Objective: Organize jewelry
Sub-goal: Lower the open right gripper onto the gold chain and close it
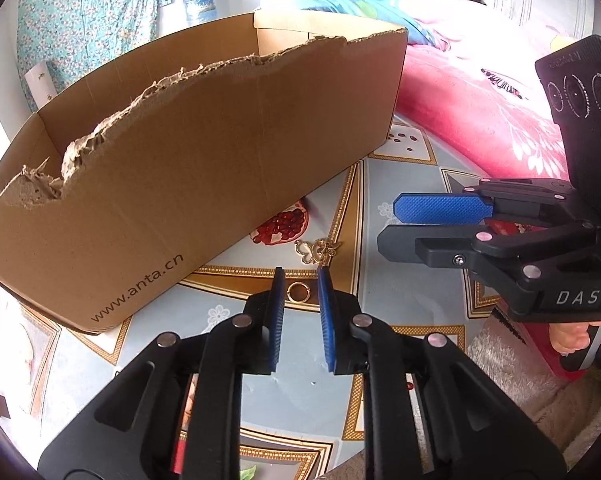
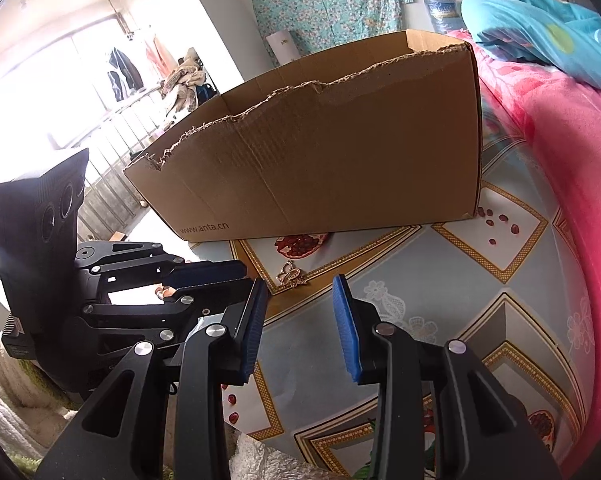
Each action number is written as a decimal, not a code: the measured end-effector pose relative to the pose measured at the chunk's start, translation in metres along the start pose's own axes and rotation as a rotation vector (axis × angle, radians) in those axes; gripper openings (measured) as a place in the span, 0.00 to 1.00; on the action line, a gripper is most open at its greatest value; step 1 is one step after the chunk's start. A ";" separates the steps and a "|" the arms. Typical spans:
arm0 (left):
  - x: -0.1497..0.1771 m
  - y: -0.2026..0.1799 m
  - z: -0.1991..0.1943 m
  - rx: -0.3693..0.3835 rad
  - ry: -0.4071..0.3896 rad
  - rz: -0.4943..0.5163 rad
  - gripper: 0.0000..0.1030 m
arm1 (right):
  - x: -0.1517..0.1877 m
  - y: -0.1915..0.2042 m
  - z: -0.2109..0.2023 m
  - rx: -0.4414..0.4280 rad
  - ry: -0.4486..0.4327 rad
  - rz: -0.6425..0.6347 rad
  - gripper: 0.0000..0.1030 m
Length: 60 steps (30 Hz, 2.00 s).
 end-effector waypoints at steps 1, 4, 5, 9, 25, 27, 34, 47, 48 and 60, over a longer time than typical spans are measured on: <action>0.000 0.001 0.002 -0.003 0.008 -0.007 0.15 | 0.000 0.000 0.000 -0.001 -0.004 0.001 0.33; 0.003 0.001 0.005 -0.012 0.020 -0.030 0.15 | 0.002 -0.001 -0.001 -0.003 -0.010 0.010 0.33; 0.003 0.000 0.005 -0.023 0.016 -0.029 0.15 | 0.002 -0.001 0.000 -0.004 -0.009 0.012 0.33; 0.004 -0.004 0.005 -0.034 0.006 -0.016 0.13 | 0.005 -0.002 0.001 0.005 -0.008 0.011 0.33; 0.008 0.007 -0.006 0.005 -0.031 -0.062 0.10 | -0.004 0.013 0.010 0.044 0.035 -0.118 0.33; 0.009 0.010 -0.009 0.007 -0.037 -0.073 0.10 | -0.006 0.017 0.016 0.049 0.053 -0.167 0.31; 0.009 0.017 -0.014 0.014 -0.055 -0.097 0.10 | -0.011 0.024 0.038 0.063 0.138 -0.275 0.17; 0.012 0.024 -0.014 0.032 -0.065 -0.116 0.10 | -0.014 0.029 0.040 0.092 0.219 -0.312 0.04; 0.012 0.024 -0.014 0.033 -0.066 -0.115 0.10 | -0.013 0.029 0.039 0.096 0.223 -0.306 0.04; 0.014 0.025 -0.018 0.036 -0.077 -0.116 0.10 | -0.021 0.024 0.023 0.095 0.201 -0.251 0.09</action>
Point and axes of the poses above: each gripper's, at about its wrist camera, not at the fingertips, and z roughly the way its jaws point, y to its left, x to its underside, the point moved 1 cm from there along z, roughly the way its jaws point, and after that the axes turned 1 degree about z, right-handed, at the moved point
